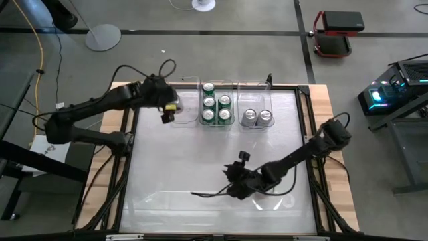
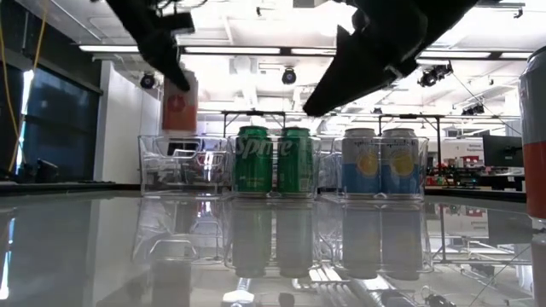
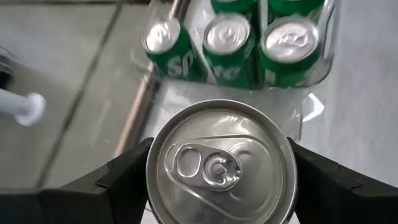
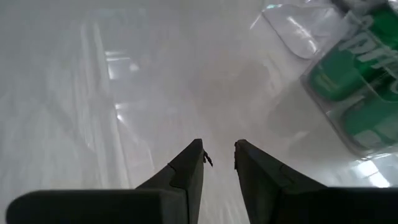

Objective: Sort soda cans
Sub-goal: Put the orange-white soda can into the left transparent bin

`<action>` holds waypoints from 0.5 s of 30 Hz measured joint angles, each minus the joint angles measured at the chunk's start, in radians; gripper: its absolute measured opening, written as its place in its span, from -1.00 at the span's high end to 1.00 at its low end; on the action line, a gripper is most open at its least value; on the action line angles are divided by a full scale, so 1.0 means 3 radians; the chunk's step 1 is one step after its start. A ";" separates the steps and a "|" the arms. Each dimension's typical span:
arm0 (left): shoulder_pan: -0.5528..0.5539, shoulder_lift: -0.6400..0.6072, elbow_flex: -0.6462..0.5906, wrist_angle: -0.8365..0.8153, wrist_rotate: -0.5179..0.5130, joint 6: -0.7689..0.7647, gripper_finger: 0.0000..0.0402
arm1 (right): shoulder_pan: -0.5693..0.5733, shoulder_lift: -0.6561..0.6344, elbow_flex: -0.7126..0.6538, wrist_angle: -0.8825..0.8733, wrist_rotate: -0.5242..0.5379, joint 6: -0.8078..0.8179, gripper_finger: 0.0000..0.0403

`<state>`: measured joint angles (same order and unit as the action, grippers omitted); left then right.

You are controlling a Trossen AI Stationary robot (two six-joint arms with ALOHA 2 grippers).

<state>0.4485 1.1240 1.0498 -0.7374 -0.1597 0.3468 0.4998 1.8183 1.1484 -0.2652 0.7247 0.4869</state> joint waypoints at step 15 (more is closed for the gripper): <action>0.0608 0.0000 -0.0981 0.0701 0.0775 -0.0040 -0.47 | 0.0152 -0.0044 0.0001 -0.0321 0.0232 0.0396 0.57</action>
<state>0.6309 1.1240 0.7554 -0.5269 0.0726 0.3347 0.5453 1.8050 1.1488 -0.3615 0.7944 0.6056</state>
